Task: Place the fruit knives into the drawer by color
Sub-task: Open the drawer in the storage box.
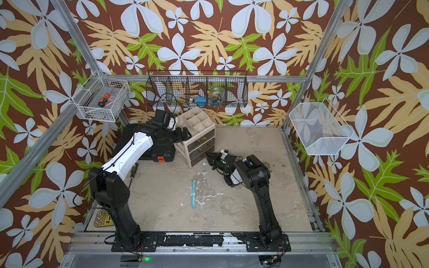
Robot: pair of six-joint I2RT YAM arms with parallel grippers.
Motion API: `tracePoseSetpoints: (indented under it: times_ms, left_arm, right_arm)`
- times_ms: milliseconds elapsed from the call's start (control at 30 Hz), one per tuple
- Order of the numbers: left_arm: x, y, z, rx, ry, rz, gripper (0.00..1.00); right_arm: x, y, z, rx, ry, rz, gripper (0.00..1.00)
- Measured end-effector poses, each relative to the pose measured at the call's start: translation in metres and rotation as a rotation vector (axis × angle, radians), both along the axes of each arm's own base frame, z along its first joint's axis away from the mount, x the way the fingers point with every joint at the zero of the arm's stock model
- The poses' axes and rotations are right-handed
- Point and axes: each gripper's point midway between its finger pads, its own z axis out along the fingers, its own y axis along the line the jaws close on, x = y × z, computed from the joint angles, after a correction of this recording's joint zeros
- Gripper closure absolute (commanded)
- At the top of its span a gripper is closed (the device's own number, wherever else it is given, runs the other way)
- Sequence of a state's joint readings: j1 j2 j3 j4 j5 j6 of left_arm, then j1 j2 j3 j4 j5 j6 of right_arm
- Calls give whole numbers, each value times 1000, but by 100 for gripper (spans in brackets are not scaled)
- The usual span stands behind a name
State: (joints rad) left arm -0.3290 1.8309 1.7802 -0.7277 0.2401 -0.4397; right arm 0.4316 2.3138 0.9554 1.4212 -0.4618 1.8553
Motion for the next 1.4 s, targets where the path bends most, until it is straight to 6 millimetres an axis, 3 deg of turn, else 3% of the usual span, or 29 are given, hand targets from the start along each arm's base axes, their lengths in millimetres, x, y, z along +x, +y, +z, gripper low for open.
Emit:
tracePoseSetpoints:
  times_ms: [567,900,1400]
  left_arm:
    - [2,3,2,-1,0,8,3]
    - [3,2,2,-7,2,3,2]
    - [9,-3,1,-25,3,-6,3]
  right_arm:
    - [-38,-26,0,-16,33,-3,94]
    - [-45,-15,1,-19,37,31,95]
    - [-74,-27,0,-16,63,33,95]
